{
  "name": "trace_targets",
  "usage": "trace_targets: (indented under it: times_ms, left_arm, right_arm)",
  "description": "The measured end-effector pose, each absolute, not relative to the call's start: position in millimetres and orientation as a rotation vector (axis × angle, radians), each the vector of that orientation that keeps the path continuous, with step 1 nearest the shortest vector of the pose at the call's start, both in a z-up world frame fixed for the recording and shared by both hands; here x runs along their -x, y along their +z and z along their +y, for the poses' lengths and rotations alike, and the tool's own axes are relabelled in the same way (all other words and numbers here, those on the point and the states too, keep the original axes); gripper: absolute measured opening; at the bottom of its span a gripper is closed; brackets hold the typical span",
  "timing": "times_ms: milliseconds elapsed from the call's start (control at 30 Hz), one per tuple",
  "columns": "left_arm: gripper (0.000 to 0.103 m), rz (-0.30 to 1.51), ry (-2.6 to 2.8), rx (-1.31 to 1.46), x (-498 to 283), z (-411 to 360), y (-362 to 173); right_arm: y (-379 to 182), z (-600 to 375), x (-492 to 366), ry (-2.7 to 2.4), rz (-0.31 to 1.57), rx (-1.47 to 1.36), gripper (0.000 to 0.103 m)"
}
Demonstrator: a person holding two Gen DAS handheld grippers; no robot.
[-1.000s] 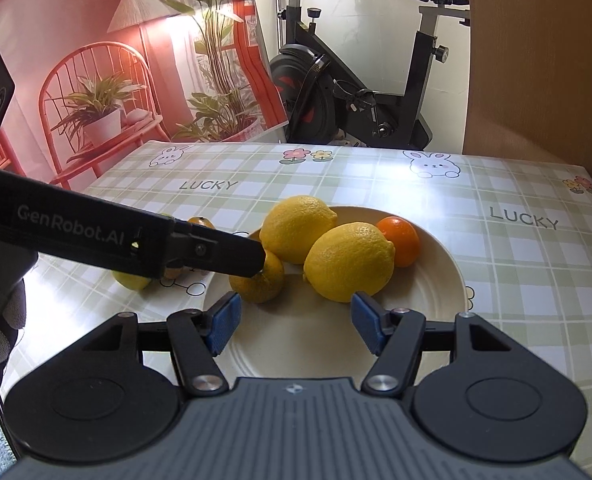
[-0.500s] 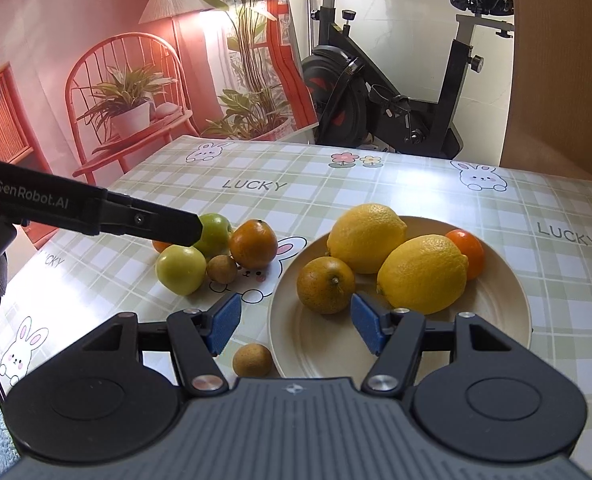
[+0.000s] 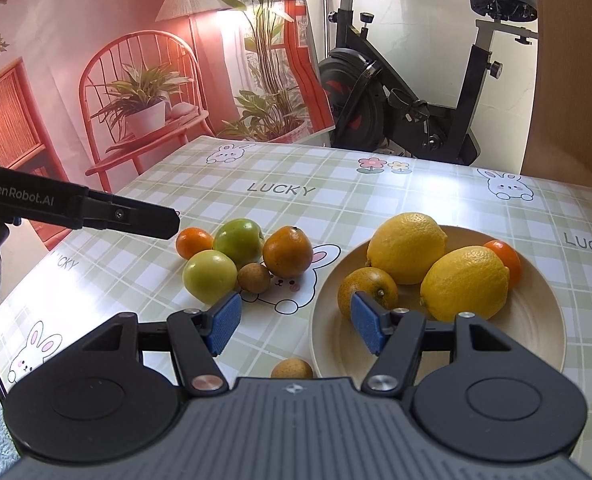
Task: Organize fruits
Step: 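Withdraw the left tool from the plate back toward the fruit pile, then move the right tool down toward the small brown kiwi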
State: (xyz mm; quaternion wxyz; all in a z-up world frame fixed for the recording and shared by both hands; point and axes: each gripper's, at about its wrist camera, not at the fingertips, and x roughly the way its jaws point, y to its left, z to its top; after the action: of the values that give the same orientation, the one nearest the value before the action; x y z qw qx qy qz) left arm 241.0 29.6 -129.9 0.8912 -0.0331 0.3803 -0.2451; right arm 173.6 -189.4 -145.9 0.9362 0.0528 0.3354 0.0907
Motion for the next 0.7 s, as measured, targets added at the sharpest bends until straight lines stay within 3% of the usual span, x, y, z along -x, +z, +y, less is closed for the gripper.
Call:
trace_targets:
  times_ms: [233, 567, 700]
  left_arm:
    - [0.058, 0.805, -0.501, 0.072, -240.1, 30.9, -137.6]
    - [0.057, 0.811, -0.523, 0.06, -235.5, 30.8, -139.7]
    - [0.057, 0.819, -0.529, 0.053, -233.1, 30.2, -142.5]
  right_arm:
    - [-152.0, -191.9, -169.8, 0.186, 0.702, -0.114, 0.062]
    - [-154.6, -172.9, -157.7, 0.27, 0.723, -0.072, 0.042]
    - [-161.5, -173.4, -158.3, 0.259, 0.748, -0.07, 0.04]
